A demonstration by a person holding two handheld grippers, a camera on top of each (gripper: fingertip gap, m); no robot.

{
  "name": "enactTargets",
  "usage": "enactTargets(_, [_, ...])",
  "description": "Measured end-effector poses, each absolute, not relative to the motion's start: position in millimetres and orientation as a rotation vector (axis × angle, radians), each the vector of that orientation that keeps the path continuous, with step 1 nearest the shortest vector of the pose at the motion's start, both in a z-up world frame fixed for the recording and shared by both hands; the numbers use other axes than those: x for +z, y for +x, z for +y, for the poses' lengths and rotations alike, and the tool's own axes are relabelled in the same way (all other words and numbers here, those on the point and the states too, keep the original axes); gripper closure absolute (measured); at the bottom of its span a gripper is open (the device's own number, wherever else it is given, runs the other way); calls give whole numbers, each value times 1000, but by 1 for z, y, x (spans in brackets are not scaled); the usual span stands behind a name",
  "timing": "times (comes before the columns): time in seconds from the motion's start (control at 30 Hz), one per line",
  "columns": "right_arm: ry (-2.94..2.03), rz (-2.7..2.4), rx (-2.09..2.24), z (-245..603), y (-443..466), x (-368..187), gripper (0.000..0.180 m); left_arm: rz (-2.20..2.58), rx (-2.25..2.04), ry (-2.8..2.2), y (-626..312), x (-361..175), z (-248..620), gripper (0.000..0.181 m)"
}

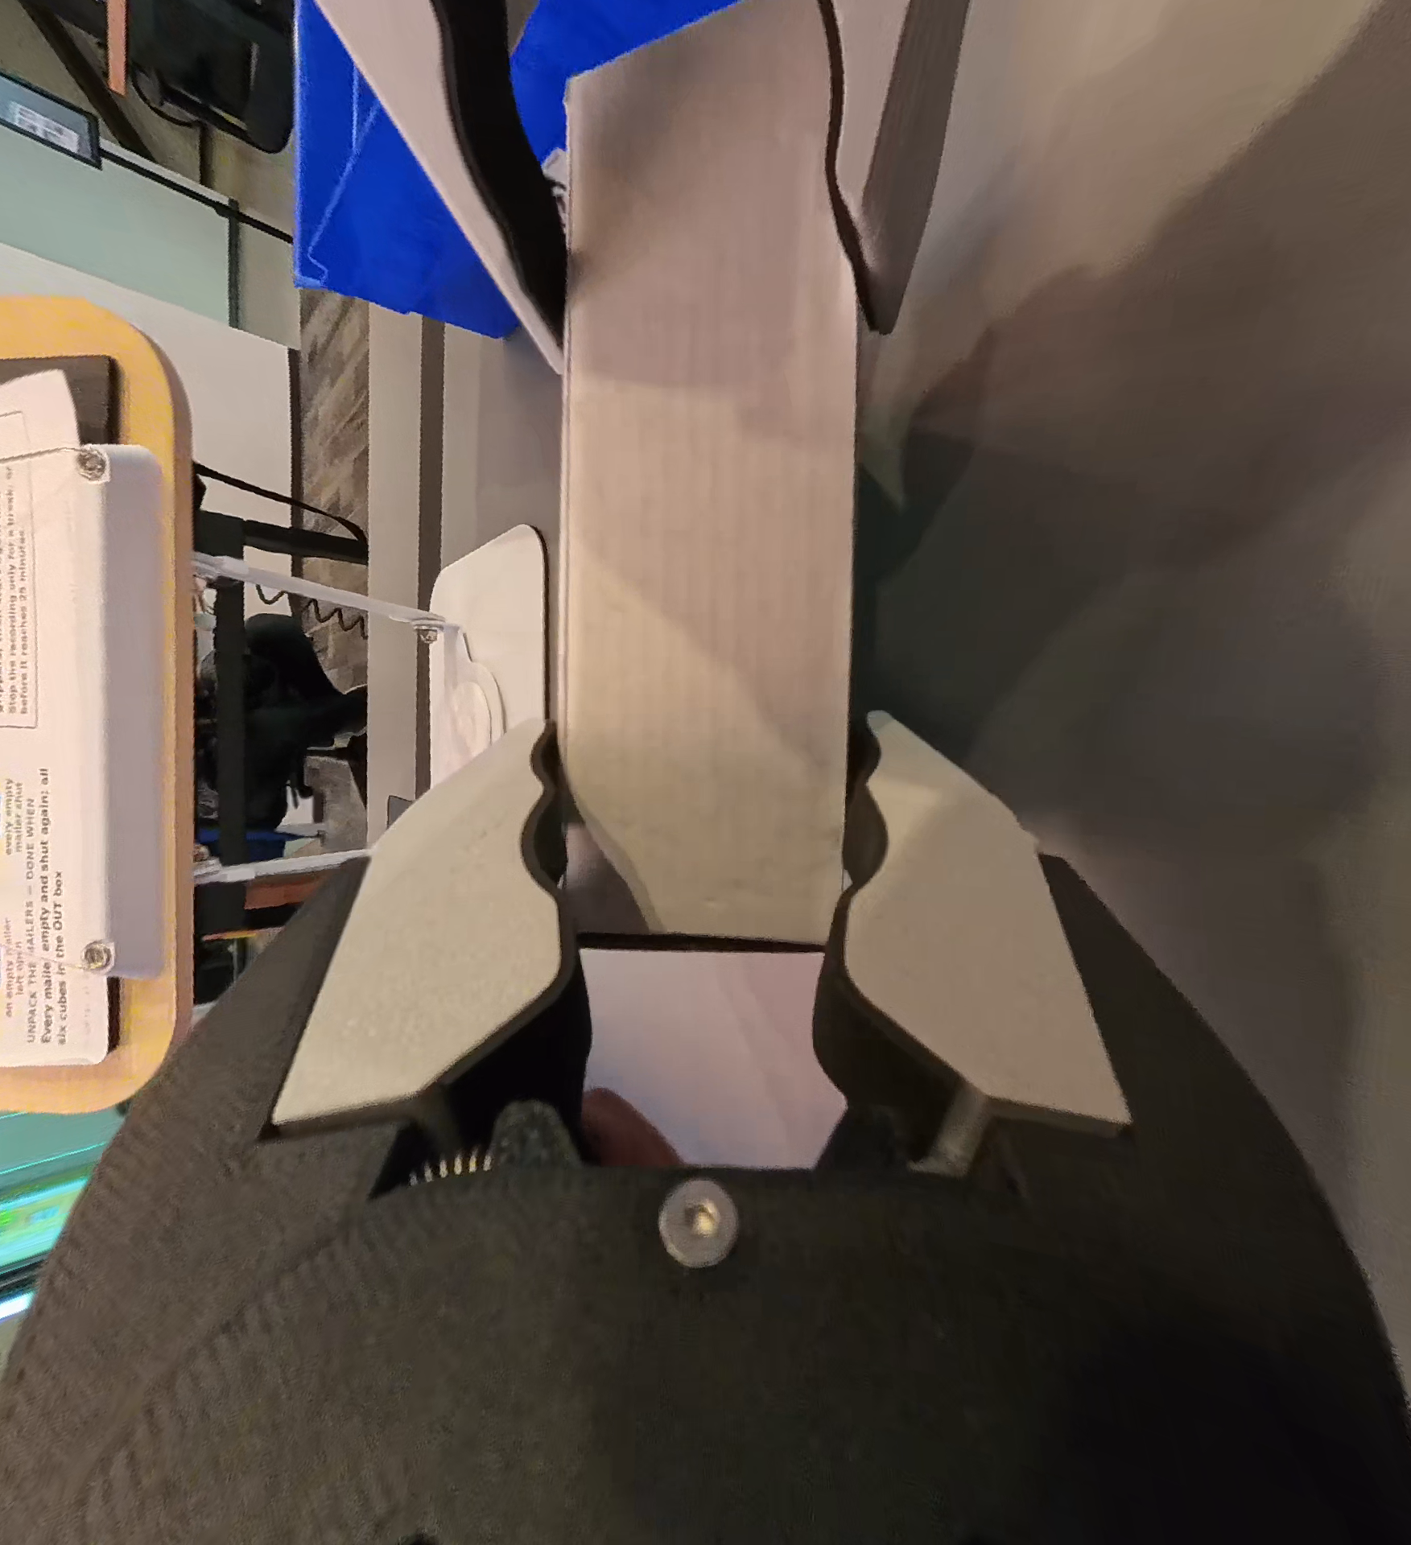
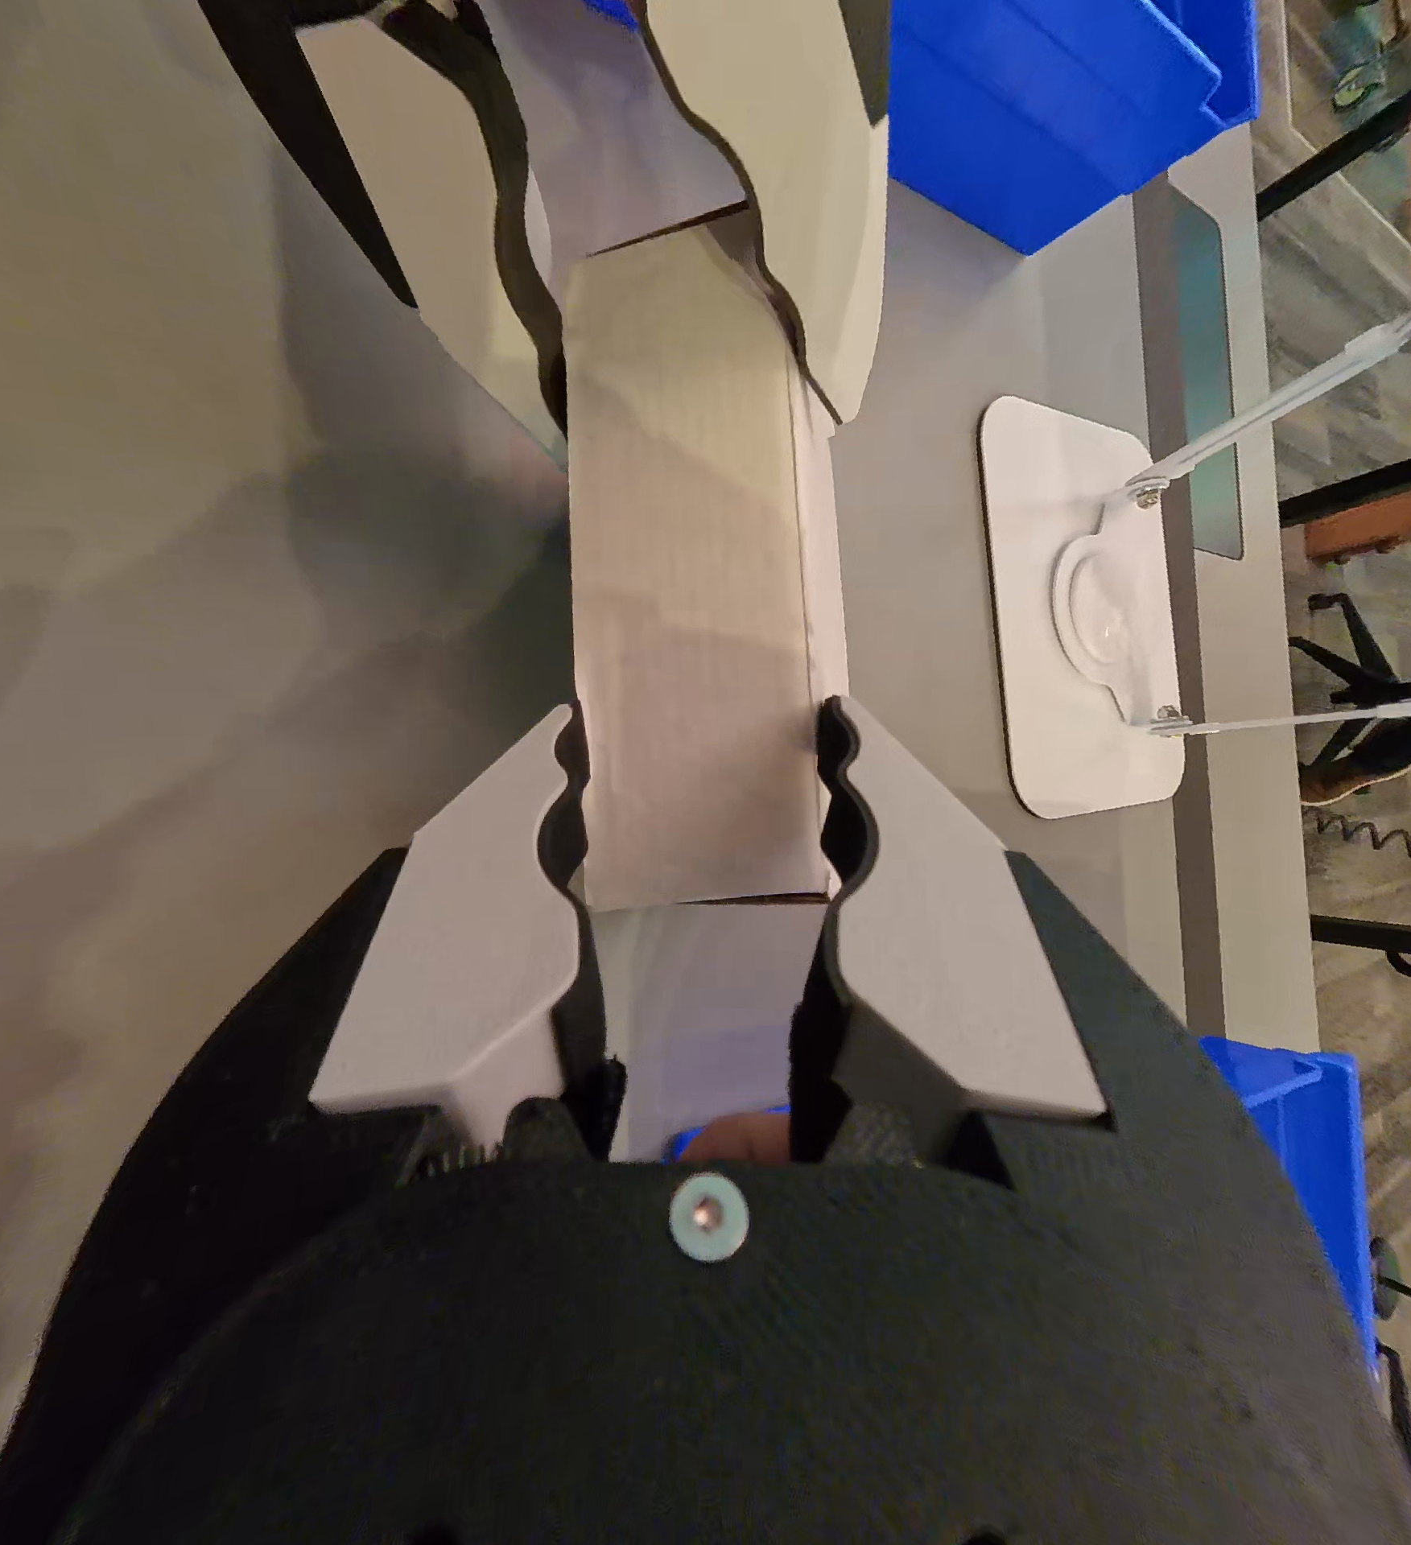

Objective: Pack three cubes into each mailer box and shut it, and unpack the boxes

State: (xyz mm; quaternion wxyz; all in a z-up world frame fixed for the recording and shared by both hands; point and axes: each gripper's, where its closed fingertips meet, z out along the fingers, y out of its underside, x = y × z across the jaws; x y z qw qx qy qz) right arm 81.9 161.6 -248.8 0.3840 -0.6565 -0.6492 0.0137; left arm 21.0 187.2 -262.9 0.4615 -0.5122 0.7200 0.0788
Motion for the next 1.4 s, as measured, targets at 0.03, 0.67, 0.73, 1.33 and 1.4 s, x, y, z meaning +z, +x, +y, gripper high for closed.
enactTargets(0.03, [-1669, -1654, 27, 161, 82, -249, 126, 1775, 184, -1255, 21, -262, 185, 116])
enactTargets(0.67, [-1724, -1674, 154, 149, 79, -251, 123, 1954, -180, -1555, 18, -255, 157, 118])
enactTargets(0.73, [-1731, -1672, 175, 147, 79, -251, 122, 1965, -209, -1570, 17, -255, 154, 117])
enactTargets(1.33, [-1250, -1519, -564, 155, 78, -221, 179, 1915, -428, -1702, 22, -245, 153, 116])
enactTargets(1.4, [-1306, -1520, -546, 159, 82, -219, 180, 1829, -491, -1677, 24, -233, 155, 123])
